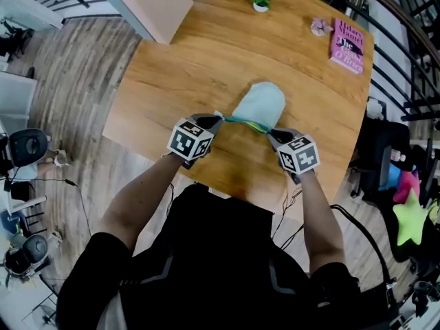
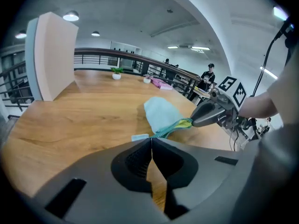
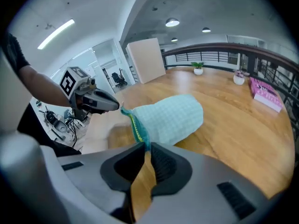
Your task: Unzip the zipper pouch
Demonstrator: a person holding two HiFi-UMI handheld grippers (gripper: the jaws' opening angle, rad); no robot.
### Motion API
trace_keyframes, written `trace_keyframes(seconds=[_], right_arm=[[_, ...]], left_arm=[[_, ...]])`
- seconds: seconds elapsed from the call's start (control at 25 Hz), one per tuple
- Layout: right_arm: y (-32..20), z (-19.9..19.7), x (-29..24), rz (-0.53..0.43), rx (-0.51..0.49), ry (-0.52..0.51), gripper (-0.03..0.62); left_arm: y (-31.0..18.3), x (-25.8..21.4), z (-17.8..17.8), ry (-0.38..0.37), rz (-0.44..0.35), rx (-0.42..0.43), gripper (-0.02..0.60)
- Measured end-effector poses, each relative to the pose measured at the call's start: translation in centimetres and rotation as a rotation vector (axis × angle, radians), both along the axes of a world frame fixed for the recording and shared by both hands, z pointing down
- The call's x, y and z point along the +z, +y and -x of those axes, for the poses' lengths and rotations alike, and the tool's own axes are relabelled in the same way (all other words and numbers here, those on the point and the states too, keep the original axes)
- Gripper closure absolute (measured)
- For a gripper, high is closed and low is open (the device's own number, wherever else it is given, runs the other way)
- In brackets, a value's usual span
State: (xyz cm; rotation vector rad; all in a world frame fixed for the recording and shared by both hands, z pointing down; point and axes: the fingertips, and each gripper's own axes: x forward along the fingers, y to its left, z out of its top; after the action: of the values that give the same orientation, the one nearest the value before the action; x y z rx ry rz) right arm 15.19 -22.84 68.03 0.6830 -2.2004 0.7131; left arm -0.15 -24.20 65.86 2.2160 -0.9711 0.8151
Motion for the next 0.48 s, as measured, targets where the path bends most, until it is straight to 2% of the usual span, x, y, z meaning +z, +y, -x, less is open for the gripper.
trace_keyframes(seconds=[0.12, 0.24, 0.32, 0.48], right_arm=[[1.0, 0.0, 1.7, 0.054, -0.003, 0.005, 0.542], [2.1, 0.1, 3.1, 0.112, -0.002, -0.001, 0.542], [2.8, 0.0, 3.9, 0.151, -0.002, -0.001, 0.542], [3.1, -0.2, 4.5, 0.172, 0.016, 0.006, 0.54]], left_arm=[[1.2, 2.4, 0.0, -0.025, 0.055, 0.013, 0.551], [1.9, 3.8, 0.2, -0.015, 0.102, -0.01, 0.551], [2.1, 4.3, 0.1, -0.008, 0.117, -0.019, 0.551], [2.4, 5.0, -0.3, -0.05, 0.117, 0.013, 0.551]])
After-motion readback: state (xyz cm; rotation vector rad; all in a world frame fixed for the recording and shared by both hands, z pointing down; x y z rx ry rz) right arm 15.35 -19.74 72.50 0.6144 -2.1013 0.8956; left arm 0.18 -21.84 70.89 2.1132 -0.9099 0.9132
